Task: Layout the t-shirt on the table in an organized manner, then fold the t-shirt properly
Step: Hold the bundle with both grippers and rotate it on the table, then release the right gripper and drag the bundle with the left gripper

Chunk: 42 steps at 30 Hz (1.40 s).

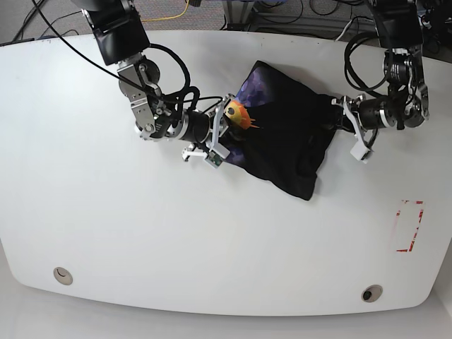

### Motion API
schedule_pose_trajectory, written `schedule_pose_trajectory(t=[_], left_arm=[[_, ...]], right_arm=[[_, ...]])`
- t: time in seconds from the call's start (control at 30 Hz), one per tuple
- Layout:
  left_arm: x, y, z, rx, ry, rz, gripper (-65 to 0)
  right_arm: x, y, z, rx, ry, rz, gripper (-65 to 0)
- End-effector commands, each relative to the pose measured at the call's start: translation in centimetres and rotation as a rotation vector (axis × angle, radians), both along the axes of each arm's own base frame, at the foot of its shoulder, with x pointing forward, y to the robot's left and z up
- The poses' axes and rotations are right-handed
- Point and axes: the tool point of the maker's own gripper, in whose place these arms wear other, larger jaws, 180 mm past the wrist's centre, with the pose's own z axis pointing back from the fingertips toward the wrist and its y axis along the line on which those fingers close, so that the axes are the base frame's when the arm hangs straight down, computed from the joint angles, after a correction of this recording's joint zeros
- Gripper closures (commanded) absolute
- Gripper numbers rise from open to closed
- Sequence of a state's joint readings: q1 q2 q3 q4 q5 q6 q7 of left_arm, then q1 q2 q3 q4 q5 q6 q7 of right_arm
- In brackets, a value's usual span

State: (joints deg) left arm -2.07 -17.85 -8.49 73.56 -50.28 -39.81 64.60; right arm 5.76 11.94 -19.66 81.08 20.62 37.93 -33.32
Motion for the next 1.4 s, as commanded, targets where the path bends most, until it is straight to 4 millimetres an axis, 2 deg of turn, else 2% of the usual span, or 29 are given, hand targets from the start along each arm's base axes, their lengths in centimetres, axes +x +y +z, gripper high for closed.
schedule_pose_trajectory(t=[0.0,0.13,0.27,0.4,0.57,0.77,0.9,1.1,1.23,1.37], left_arm=[[0.8,-0.9,-0.2,0.006,-0.007,-0.019,-7.5],[2.2,-2.9,0.5,-0.011,-0.046,-0.065,-7.4],[3.4,-3.2,1.5,0.001,-0.085,-0.076,-7.1],[5.0,-3.4,3.8,0.004,-0.165,-0.09,-7.1],[5.6,-4.7,7.1,0.004,-0.279,-0.135,-7.1],[3.7,-6.7,8.3,-0.081,-0.307,-0.159,-7.2],[2.0,-8.9,8.6,-0.187,-0.289,-0.156,-7.2],[-1.3,-11.0,6.6,-0.278,-0.195,-0.135,-7.2],[-3.1,-10.9,4.5,-0.237,-0.139,-0.134,-7.2],[-3.9,-10.2,2.7,-0.153,-0.111,-0.15,-7.2]], right_arm=[[-0.2,-0.4,2.7,0.017,-0.067,-0.028,-8.7],[-1.1,-0.9,4.4,-0.004,-0.098,-0.029,-8.7],[-1.0,-1.6,6.7,-0.024,-0.157,-0.041,-9.0],[-1.0,-1.8,9.5,-0.055,-0.23,-0.029,-9.2],[0.0,-1.8,11.1,-0.076,-0.285,-0.02,-9.4],[1.8,-1.5,10.5,-0.085,-0.273,-0.015,-9.4],[3.3,-1.4,9.1,-0.084,-0.232,-0.021,-9.2],[4.6,-1.4,6.5,0.006,-0.179,-0.068,-9.2],[4.3,-1.3,4.2,0.041,-0.126,-0.085,-9.0],[3.9,-1.7,2.6,0.055,-0.097,-0.099,-9.0]])
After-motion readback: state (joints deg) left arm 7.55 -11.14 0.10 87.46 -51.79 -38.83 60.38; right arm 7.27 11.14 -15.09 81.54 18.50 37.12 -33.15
